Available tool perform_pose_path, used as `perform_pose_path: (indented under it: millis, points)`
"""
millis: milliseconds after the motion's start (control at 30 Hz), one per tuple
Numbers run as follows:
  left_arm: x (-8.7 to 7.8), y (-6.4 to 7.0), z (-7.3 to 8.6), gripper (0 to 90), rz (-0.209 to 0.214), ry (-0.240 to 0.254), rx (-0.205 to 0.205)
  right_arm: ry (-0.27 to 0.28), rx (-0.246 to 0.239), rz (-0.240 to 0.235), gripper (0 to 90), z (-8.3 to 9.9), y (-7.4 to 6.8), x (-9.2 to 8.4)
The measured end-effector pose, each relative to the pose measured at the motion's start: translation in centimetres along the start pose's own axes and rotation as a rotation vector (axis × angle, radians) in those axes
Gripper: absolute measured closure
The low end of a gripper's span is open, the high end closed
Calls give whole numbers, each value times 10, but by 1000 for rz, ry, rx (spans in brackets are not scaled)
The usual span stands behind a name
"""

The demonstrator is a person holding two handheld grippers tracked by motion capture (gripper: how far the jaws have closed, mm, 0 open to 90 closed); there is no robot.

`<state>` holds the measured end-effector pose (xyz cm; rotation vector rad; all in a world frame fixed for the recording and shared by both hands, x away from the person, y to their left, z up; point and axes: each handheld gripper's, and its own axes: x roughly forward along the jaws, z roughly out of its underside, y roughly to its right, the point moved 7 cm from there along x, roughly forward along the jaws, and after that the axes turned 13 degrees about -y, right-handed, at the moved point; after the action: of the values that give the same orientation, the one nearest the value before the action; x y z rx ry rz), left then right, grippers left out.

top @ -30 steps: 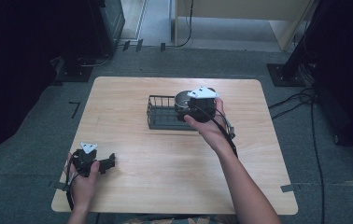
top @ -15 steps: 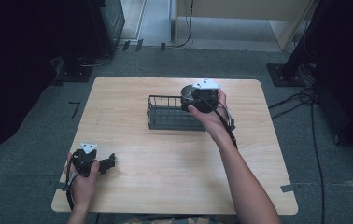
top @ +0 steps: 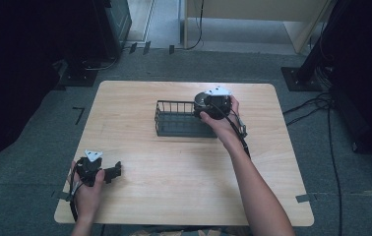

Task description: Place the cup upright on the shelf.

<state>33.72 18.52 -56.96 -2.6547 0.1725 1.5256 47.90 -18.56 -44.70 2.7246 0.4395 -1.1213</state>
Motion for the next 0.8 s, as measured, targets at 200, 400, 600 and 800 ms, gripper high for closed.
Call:
perform_pose_path:
  millis: [200,400,600,800]
  points:
    - [0,0,0,0,0,0,0,-21,18,-5,184,9,4,7]
    - [0,0,0,0,0,0,0,-20,19,-18,184,14,6,7]
    - [0,0,0,0,0,0,0,-21,16,-23,184,20,5,8]
    - [0,0,0,0,0,0,0,-28,7,-27,184,25,5,8]
